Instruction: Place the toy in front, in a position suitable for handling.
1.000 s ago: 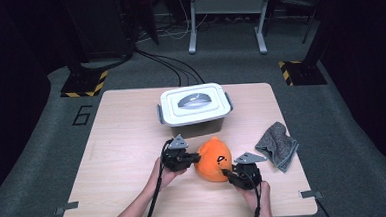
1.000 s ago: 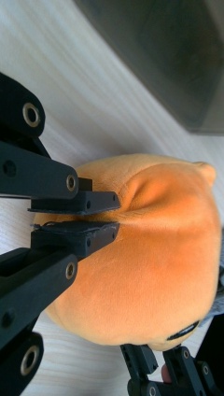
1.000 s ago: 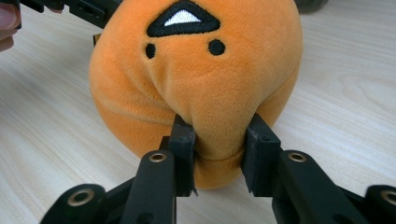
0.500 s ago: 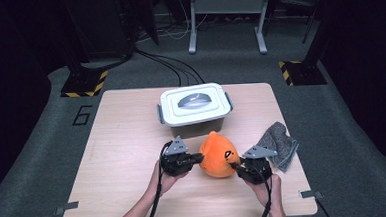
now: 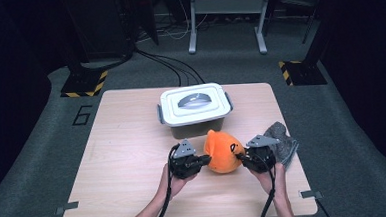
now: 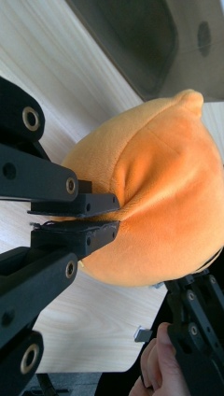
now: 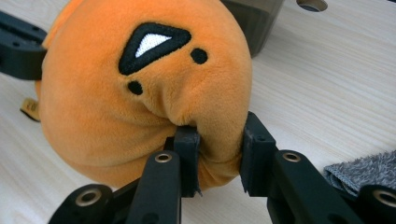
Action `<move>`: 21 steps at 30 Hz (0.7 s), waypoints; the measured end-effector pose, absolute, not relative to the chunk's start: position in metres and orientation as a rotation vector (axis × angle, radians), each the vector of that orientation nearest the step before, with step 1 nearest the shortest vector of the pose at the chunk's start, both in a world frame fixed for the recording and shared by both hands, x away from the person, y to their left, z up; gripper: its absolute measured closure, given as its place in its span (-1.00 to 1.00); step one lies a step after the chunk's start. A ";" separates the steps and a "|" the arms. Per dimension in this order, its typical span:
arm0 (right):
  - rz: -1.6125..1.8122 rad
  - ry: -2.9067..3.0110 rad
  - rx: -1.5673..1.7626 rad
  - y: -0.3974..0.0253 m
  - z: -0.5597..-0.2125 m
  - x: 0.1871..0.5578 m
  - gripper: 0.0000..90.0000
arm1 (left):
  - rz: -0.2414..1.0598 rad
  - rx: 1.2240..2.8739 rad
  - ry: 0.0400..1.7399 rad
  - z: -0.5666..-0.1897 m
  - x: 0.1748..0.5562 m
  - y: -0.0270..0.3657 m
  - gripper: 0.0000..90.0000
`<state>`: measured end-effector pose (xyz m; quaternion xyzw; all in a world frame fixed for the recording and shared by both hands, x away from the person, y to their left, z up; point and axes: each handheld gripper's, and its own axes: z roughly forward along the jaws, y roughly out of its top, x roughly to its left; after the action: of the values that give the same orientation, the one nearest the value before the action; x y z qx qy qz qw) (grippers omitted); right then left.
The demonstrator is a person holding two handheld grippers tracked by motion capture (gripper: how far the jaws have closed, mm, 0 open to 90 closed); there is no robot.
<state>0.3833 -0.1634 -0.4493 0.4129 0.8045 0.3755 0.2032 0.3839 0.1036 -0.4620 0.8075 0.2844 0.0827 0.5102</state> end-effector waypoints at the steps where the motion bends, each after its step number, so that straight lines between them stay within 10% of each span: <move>1: 1.048 2.245 1.158 -0.164 -0.450 0.384 0.60 | 0.193 1.936 0.699 -0.463 0.384 0.102 0.90; 21: 1.004 2.300 1.200 -0.166 -0.465 0.411 0.59 | 0.172 1.936 0.755 -0.478 0.382 0.089 0.90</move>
<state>0.4109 -0.1659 -0.4653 0.4245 0.8135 0.3550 0.1788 0.3817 0.0888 -0.4777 0.8020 0.3128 0.0711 0.5038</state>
